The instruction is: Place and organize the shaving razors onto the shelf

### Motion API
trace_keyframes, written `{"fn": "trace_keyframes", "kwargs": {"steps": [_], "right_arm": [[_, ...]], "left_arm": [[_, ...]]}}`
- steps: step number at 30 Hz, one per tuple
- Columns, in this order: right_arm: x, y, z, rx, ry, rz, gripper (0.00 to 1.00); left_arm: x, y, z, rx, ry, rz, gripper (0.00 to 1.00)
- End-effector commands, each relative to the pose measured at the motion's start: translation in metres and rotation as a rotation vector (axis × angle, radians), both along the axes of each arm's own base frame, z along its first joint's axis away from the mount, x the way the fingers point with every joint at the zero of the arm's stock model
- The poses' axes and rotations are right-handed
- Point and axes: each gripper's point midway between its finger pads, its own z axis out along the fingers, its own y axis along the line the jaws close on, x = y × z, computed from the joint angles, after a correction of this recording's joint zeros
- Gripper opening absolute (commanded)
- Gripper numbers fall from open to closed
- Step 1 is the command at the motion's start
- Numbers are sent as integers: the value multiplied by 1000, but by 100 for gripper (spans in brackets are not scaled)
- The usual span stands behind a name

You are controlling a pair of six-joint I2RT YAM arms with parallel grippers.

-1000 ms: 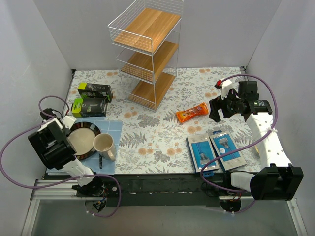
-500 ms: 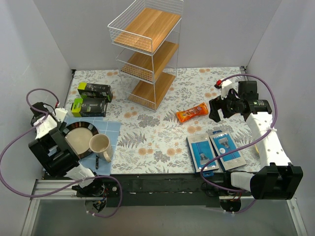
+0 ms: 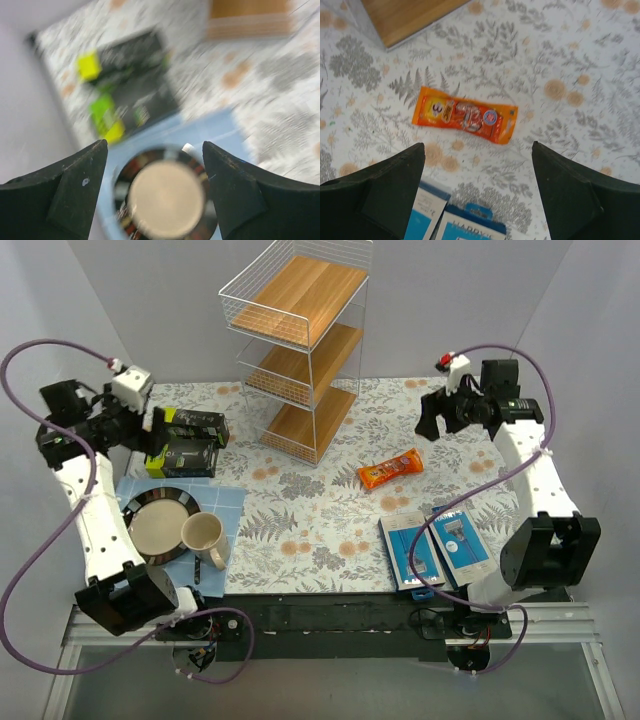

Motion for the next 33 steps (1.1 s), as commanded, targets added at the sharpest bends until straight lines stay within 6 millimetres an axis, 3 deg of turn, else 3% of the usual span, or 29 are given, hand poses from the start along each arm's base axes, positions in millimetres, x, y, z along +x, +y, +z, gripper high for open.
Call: {"fn": "trace_keyframes", "kwargs": {"steps": [1,3,4,6,7,8,9,11,12,13,14,15,16,17,23,25,26,27,31,32,33], "right_arm": [[58,14,55,109,-154,-10,94],[78,18,66,135,-193,-5,91],[84,21,70,152,-205,-1,91],[99,30,84,204,-254,32,87],[101,38,89,233,-273,79,86],[105,41,92,252,-285,92,83],[118,43,100,264,-327,101,83],[130,49,108,291,-344,120,82],[143,52,97,305,-324,130,79],[149,56,119,320,-388,166,77],[157,60,122,328,-403,170,77],[172,63,106,345,-374,159,77],[180,64,126,352,-428,167,77],[196,69,114,361,-429,174,77],[239,100,132,454,-594,231,77],[247,106,134,485,-637,234,77],[253,114,125,512,-638,242,77],[253,119,136,525,-712,266,77],[259,136,141,578,-848,257,79],[264,145,132,587,-849,255,79],[262,149,144,596,-903,263,80]], "left_arm": [[16,-132,67,-303,-161,-280,75],[18,-156,79,-319,-229,-317,74],[21,-180,98,-327,-316,-383,73],[19,-203,95,-418,-320,-392,69],[10,-228,115,-426,-412,-475,68],[7,-240,103,-446,-398,-498,66],[-3,-262,104,-454,-413,-565,65],[-2,-274,109,-445,-464,-562,64],[-6,-287,109,-449,-461,-582,65],[-3,-291,108,-448,-457,-580,65],[0,-292,108,-446,-459,-561,65],[-2,-298,115,-453,-468,-565,65],[0,-301,115,-452,-463,-562,65],[6,-304,112,-444,-451,-550,65],[5,-321,90,-336,-389,-598,64],[1,-323,78,-276,-364,-600,64],[0,-323,73,-258,-346,-589,63],[-3,-324,69,-243,-328,-589,62],[-24,-324,40,-174,-200,-647,61],[-25,-324,40,-156,-200,-657,61],[-26,-324,34,-147,-173,-656,61]]}}
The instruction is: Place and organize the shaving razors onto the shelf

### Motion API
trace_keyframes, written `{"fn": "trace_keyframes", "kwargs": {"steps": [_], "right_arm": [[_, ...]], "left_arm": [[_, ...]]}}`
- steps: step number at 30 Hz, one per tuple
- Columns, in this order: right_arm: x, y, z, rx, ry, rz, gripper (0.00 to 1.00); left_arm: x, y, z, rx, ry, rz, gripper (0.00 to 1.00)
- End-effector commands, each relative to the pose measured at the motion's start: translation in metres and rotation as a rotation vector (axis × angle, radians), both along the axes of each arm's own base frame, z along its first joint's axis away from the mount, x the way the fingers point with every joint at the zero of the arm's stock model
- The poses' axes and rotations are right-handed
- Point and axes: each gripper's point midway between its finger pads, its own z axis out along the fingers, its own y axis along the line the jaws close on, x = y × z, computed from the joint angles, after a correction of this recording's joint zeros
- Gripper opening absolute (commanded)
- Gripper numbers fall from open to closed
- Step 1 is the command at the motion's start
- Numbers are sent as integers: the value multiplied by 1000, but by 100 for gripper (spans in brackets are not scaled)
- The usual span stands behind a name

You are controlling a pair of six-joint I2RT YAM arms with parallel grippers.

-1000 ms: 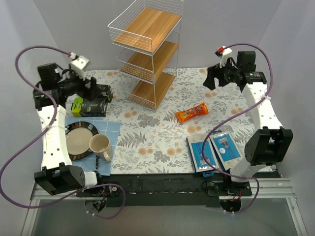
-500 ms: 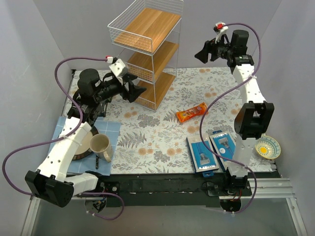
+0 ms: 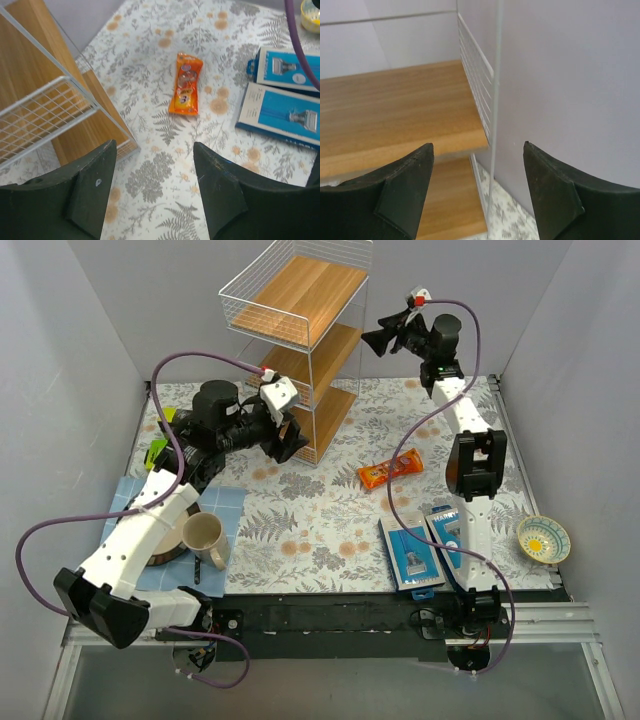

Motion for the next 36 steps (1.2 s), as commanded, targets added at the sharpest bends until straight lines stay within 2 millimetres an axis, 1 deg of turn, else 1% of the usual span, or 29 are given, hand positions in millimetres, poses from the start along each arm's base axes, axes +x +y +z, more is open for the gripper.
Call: {"fn": "trace_keyframes", "kwargs": {"steps": [1,2,3,4,5,6,7,8,10,13,14,15,17,18,19,20,22,23,24,25,26,28,29,31,32,34,36], "right_arm": [[-4,22,69,118,-307,-16,80],[-4,29,64,123,-319,-15,81],[-3,32,64,120,-339,-25,82],[-1,34,65,129,-353,-43,83],[0,40,60,133,-348,-45,84],[2,41,58,138,-345,-50,84],[3,41,61,151,-353,-63,84],[6,45,53,153,-340,-64,84],[10,43,51,160,-342,-81,84],[12,44,47,153,-364,-81,77],[11,44,49,149,-379,-77,73],[10,45,47,142,-387,-70,70],[6,49,48,126,-408,-42,64],[2,51,51,123,-423,-28,62],[-2,55,49,113,-427,-3,60],[-5,55,53,111,-436,8,56],[-9,58,50,103,-441,27,54],[-13,60,54,99,-457,33,52],[-14,61,53,92,-461,36,51],[-17,62,57,92,-476,39,51],[-19,64,60,90,-487,41,51],[-24,68,64,78,-513,54,50],[-26,70,66,75,-520,63,46],[-34,77,66,72,-515,105,43],[-38,79,68,73,-515,120,39],[-47,83,66,76,-489,159,37],[-53,84,69,74,-490,174,36]], "left_arm": [[-9,9,-14,123,35,-4,61],[-8,9,-17,131,44,-2,61],[-8,8,-16,137,49,-3,61],[-6,8,-20,145,59,-1,61],[-7,7,-21,148,64,-8,61],[-7,6,-25,154,75,-12,61],[-7,5,-27,156,81,-13,61],[-6,5,-30,159,88,-9,61],[-6,2,-32,161,92,-8,61],[-6,-1,-35,171,90,-6,62],[-5,-2,-35,171,90,-4,62],[-2,-1,-36,174,87,9,62],[3,1,-39,178,89,40,62],[8,4,-38,181,76,71,62],[10,5,-39,181,75,85,62],[12,7,-42,182,81,99,62],[15,11,-41,179,69,134,62],[16,14,-46,184,76,151,62],[17,16,-46,184,71,166,61],[20,23,-44,188,60,213,61],[21,27,-51,197,68,236,61],[23,36,-52,211,51,279,59],[23,38,-52,215,46,289,59],[23,42,-56,221,43,304,57],[23,45,-55,221,38,316,57],[22,49,-58,233,30,329,56],[25,59,-54,228,9,377,54]]}}
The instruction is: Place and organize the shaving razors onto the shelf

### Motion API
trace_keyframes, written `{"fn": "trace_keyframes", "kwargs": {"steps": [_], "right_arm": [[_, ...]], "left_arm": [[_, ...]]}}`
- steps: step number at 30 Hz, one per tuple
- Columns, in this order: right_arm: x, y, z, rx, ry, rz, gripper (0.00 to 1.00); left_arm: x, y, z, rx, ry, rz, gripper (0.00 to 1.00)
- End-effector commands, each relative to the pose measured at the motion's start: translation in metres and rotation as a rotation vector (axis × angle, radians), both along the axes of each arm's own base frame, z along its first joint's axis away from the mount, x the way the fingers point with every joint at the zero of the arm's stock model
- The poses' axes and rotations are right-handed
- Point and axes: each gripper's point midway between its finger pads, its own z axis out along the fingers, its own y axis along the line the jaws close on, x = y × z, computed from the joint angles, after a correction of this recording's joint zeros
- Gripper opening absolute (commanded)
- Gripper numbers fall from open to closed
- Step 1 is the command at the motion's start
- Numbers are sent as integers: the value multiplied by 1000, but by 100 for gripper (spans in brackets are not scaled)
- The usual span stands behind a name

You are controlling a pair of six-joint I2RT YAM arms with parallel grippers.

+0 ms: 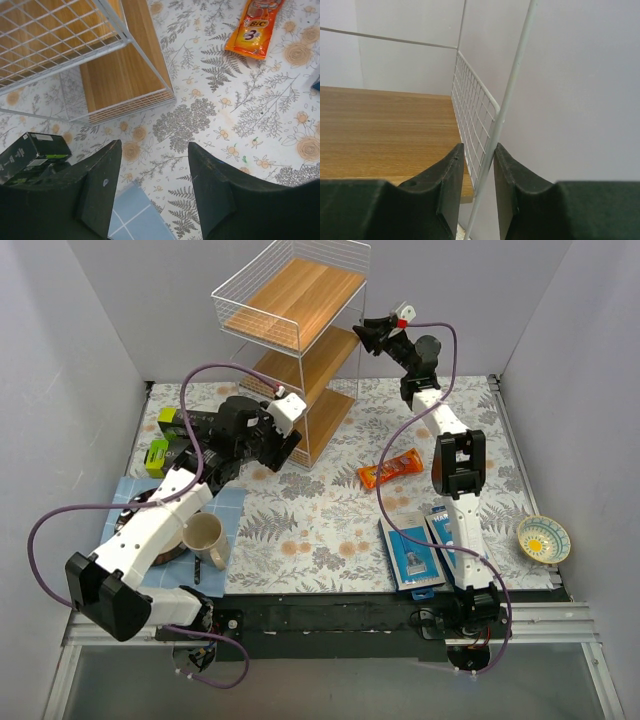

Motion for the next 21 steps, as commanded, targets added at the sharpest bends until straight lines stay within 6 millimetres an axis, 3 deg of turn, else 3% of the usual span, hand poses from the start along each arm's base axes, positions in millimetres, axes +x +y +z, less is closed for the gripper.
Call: {"fn": "trace_keyframes", "kwargs": {"steps": [1,2,7,9,11,17,20,21], "right_arm": [[-71,43,72,-27,-163,200,35],[-72,44,66,-33,-146,205,34],[-85,52,75,-56,-129,236,28],[-88,55,72,-59,-108,241,2],[-93,54,85,-38,-110,222,1],[-91,48,93,9,-6,159,1],[-103,43,95,-11,8,148,1],[-107,43,95,-17,16,150,1]], "left_arm": [[5,27,27,-33,-106,143,52],[10,37,28,-51,-107,200,50],[33,81,44,-121,-169,396,41],[40,100,46,-142,-175,455,36],[43,114,40,-158,-168,499,32],[54,121,29,-209,-196,536,17],[65,119,26,-279,-198,570,7],[70,116,34,-321,-221,574,5]]}}
